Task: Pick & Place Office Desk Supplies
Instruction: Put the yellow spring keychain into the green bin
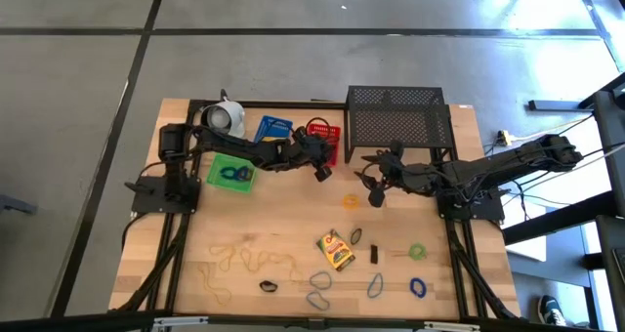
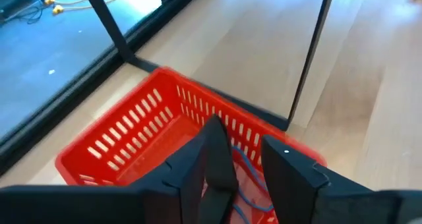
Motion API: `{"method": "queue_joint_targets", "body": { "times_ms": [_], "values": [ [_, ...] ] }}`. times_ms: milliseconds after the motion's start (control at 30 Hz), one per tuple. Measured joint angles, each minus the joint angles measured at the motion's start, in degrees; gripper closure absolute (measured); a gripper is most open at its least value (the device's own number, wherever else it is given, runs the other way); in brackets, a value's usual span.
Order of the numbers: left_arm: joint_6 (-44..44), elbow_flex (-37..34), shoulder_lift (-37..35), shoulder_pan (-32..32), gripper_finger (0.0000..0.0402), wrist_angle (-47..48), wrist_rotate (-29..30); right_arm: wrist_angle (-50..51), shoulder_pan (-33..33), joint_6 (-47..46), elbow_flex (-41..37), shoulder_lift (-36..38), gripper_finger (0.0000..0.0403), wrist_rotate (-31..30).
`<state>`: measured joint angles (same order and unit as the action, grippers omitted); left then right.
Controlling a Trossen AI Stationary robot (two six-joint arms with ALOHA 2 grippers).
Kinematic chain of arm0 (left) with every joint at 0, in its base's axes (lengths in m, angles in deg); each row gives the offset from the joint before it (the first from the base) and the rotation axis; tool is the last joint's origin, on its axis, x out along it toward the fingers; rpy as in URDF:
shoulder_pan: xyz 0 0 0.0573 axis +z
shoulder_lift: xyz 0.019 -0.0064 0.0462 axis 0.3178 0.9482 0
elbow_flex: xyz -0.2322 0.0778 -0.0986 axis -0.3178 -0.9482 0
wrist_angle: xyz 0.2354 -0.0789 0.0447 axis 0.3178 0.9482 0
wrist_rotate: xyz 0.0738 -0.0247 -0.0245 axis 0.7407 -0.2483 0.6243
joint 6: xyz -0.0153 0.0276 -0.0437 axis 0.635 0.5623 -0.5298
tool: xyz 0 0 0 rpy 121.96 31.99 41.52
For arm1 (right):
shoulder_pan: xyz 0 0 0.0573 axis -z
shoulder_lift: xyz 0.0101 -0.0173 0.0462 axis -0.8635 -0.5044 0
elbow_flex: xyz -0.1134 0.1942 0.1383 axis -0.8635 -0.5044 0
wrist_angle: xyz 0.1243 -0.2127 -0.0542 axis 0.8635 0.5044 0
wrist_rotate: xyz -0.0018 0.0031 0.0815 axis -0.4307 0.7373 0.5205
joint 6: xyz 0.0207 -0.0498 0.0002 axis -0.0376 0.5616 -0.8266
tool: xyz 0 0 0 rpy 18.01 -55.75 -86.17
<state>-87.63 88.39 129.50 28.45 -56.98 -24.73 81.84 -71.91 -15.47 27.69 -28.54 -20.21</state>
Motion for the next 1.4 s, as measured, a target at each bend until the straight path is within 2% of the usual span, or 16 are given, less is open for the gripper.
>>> {"method": "queue_joint_targets", "body": {
  "times_ms": [133,333,433,667,767,1033,1167,1400],
  "values": [
    [0.00,-0.01,-1.77,-1.07,0.0264,-0.14,-0.23,0.64,0.00,-2.01,0.01,0.00,0.0162,3.99],
    [0.00,0.02,-5.80,-3.74,0.0262,0.38,-0.26,1.60,-0.42,-6.28,-0.01,-0.03,0.0162,17.38],
    [-0.02,0.02,-7.48,-5.85,0.0261,-0.04,-0.79,2.39,-1.85,-7.82,-0.01,-0.99,0.0162,21.77],
    [-0.10,0.09,-6.50,-11.63,0.0261,-1.01,-6.21,2.15,-5.55,-8.52,-0.01,-5.01,0.0162,22.32],
    [-0.15,-0.09,-4.84,-14.40,0.0261,-0.56,-5.71,1.88,-6.56,-10.48,-0.01,-5.31,0.0162,22.31],
    [-1.37,-0.02,0.22,-19.83,0.0258,-7.02,-5.14,-2.37,-9.70,-14.91,-0.01,-5.35,0.0162,22.15],
    [-3.12,-0.02,2.01,-21.09,0.0244,-7.50,-4.18,-5.51,-12.28,-15.45,-0.01,-5.35,0.0162,22.16],
    [-0.55,-0.02,6.71,-20.42,0.0212,-18.35,-4.04,-5.59,-14.43,-11.99,-0.01,-5.35,0.0162,22.15]
  ]
}}
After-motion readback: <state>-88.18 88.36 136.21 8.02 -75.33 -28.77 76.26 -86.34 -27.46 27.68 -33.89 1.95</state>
